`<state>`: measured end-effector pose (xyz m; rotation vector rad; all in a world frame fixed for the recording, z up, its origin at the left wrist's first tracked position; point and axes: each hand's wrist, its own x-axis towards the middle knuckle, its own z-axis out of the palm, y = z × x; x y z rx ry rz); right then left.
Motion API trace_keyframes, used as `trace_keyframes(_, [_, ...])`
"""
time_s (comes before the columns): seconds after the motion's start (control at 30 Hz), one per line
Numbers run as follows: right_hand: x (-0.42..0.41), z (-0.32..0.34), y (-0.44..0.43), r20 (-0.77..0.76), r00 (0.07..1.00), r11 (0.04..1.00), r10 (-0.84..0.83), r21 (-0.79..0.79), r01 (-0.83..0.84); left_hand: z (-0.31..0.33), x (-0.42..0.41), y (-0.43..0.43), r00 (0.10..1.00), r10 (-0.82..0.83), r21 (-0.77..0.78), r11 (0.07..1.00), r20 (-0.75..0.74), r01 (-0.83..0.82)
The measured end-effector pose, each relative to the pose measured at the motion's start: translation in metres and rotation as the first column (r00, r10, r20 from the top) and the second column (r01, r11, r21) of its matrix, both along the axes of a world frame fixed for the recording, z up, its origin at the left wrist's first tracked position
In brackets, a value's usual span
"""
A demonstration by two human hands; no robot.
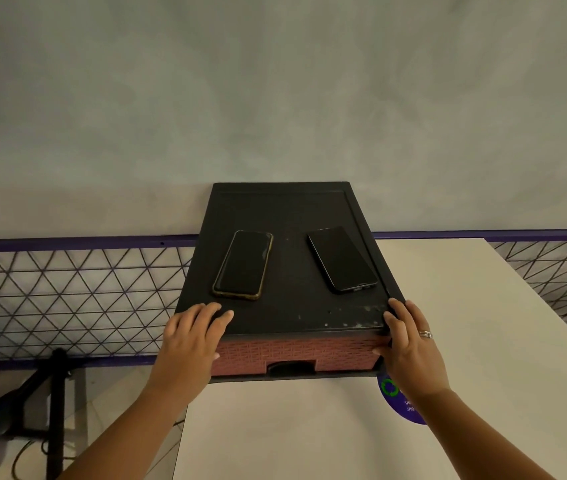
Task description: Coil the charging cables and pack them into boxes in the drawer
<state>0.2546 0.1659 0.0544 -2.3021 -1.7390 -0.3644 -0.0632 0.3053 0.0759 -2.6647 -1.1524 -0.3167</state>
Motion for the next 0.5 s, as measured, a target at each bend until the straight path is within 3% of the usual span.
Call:
trace_keyframes(0.23, [-0.005, 0.009, 0.000, -0.057, 0.998, 0.999, -0.028, -0.024, 0.027, 0.006, -0.001, -0.004, 0.998, 0.019, -0.025, 0.999, -0.055, -0.020])
trace_keyframes(0.43, [-0.013, 0.027, -0.007, -0.084, 0.993, 0.976, -0.087, -0.205, 0.069, 0.026, 0.007, -0.013, 0.972, 0.134, -0.121, 0.980, -0.195, -0.159])
trace_keyframes(0.5, [-0.013, 0.034, -0.010, -0.105, 0.988, 0.951, -0.113, -0.298, 0.077, 0.036, 0.006, -0.013, 0.963, 0.153, -0.235, 0.950, -0.223, -0.206])
